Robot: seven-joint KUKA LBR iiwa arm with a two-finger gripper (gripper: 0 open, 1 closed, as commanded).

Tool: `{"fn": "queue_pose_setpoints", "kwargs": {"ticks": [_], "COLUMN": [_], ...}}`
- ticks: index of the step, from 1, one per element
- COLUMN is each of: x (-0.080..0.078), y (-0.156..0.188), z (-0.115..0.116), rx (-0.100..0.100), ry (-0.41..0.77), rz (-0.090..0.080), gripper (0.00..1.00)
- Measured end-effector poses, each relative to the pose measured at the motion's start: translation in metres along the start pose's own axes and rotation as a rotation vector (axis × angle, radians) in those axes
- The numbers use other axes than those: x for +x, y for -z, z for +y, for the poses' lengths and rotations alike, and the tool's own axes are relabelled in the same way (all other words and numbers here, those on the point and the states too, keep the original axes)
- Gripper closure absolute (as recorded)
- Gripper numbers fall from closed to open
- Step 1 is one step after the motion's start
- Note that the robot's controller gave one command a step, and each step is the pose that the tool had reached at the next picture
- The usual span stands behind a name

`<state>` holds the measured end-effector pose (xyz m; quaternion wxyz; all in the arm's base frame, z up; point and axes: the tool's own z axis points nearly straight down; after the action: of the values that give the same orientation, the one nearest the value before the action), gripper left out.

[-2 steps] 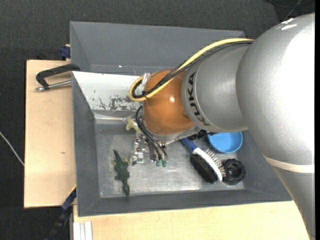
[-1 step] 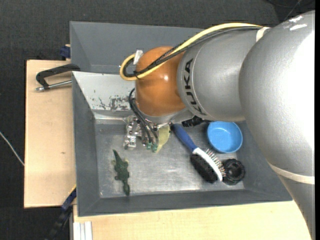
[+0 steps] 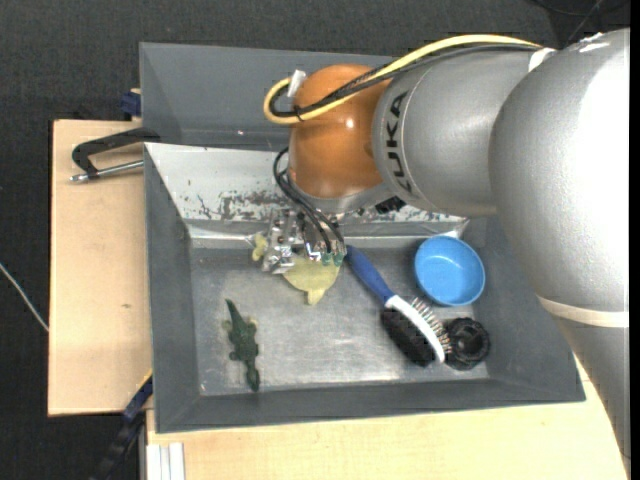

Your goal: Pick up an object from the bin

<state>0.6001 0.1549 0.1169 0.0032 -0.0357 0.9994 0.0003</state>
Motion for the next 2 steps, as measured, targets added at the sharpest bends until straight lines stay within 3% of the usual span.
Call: {"fn": "queue_pose_setpoints", "kwargs": {"ticks": [1, 2], "x": [0.002, 0.019], "y": [0.021, 0.087], "z": [0.001, -0.018], "rx": [-0.002, -0.002], "ry": [0.004, -0.163], "rz": [-0.002, -0.004], "gripper": [1.00, 1.00]}}
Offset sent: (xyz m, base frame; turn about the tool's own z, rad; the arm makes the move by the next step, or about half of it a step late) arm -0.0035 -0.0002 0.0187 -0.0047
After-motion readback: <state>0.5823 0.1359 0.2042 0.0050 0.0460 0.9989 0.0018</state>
